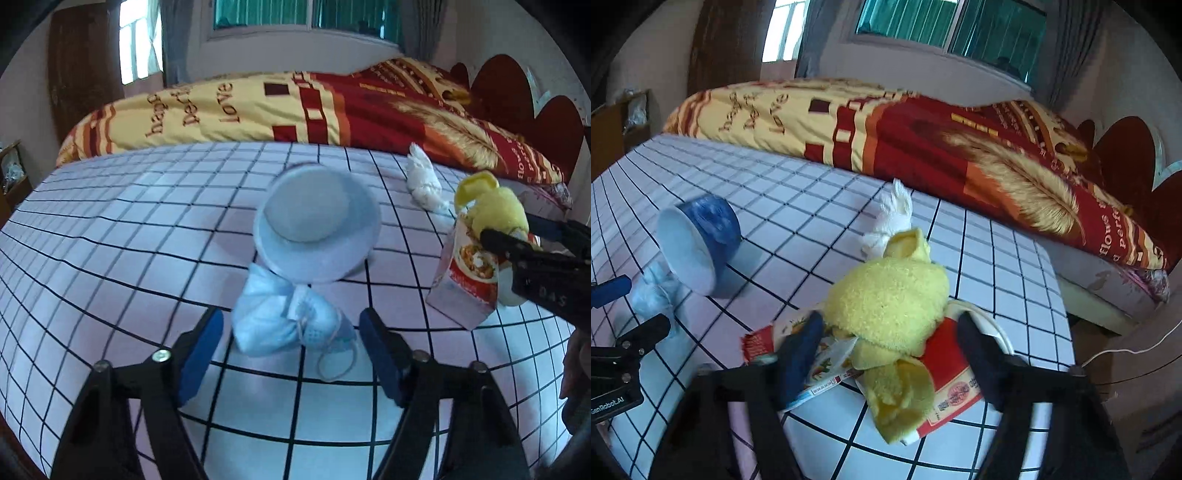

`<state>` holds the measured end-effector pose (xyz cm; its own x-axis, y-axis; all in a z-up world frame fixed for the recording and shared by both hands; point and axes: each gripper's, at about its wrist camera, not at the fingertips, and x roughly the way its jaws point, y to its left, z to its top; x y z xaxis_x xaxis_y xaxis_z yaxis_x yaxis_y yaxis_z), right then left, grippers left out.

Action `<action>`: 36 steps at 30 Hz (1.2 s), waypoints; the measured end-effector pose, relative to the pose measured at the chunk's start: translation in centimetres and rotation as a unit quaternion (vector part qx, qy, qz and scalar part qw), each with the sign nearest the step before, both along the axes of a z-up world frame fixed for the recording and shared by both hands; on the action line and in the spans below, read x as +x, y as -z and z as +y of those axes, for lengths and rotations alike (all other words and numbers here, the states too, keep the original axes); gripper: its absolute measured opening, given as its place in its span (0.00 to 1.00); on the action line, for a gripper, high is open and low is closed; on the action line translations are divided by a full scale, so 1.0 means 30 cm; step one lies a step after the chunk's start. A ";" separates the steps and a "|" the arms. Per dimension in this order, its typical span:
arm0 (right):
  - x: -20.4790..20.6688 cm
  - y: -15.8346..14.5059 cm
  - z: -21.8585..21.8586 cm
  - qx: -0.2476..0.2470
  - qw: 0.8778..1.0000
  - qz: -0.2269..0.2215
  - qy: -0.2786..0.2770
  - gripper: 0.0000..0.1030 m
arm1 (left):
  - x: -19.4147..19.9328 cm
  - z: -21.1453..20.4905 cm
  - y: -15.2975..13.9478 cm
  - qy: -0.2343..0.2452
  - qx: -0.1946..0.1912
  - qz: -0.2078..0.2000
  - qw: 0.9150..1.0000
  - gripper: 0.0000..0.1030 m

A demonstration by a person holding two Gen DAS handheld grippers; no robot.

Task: Collect trash
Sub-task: 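Grasp the yellow towel with the right gripper while the left grasps the light blue mask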

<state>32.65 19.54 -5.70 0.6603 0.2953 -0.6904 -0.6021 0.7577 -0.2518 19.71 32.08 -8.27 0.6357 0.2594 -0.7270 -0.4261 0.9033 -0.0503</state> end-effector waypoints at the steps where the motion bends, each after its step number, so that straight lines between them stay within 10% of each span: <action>1: -0.001 0.001 0.003 -0.003 1.000 -0.004 0.000 0.58 | 0.008 0.001 0.001 0.001 0.000 0.005 1.000 0.69; 9: -0.047 -0.045 -0.023 0.034 0.999 0.003 -0.017 0.35 | -0.030 -0.006 -0.023 0.008 0.006 -0.015 1.000 0.09; 18: -0.154 -0.104 -0.166 0.079 0.997 -0.003 -0.019 0.35 | -0.091 -0.050 -0.040 0.033 0.013 -0.036 0.999 0.08; 20: -0.166 -0.109 -0.200 0.083 0.996 -0.007 -0.012 0.35 | -0.087 -0.057 -0.043 0.025 0.022 -0.036 0.999 0.20; 22: -0.168 -0.107 -0.222 0.084 0.996 -0.011 -0.008 0.35 | -0.062 -0.056 -0.038 0.011 0.019 -0.029 0.999 0.90; 25: -0.139 -0.096 -0.224 0.078 0.997 -0.009 -0.002 0.35 | -0.008 -0.049 -0.025 0.001 0.029 -0.019 0.999 0.95; 29: -0.096 -0.079 -0.227 0.074 0.997 -0.006 0.005 0.35 | 0.078 -0.017 0.011 0.001 -0.004 0.021 1.000 0.80; 33: -0.080 -0.086 -0.254 0.088 0.996 0.000 0.014 0.35 | 0.110 0.015 0.023 0.010 -0.033 0.022 0.999 0.13; 36: -0.089 -0.093 -0.275 0.095 0.995 0.002 0.013 0.35 | 0.075 0.030 0.012 0.005 -0.045 -0.001 0.999 0.13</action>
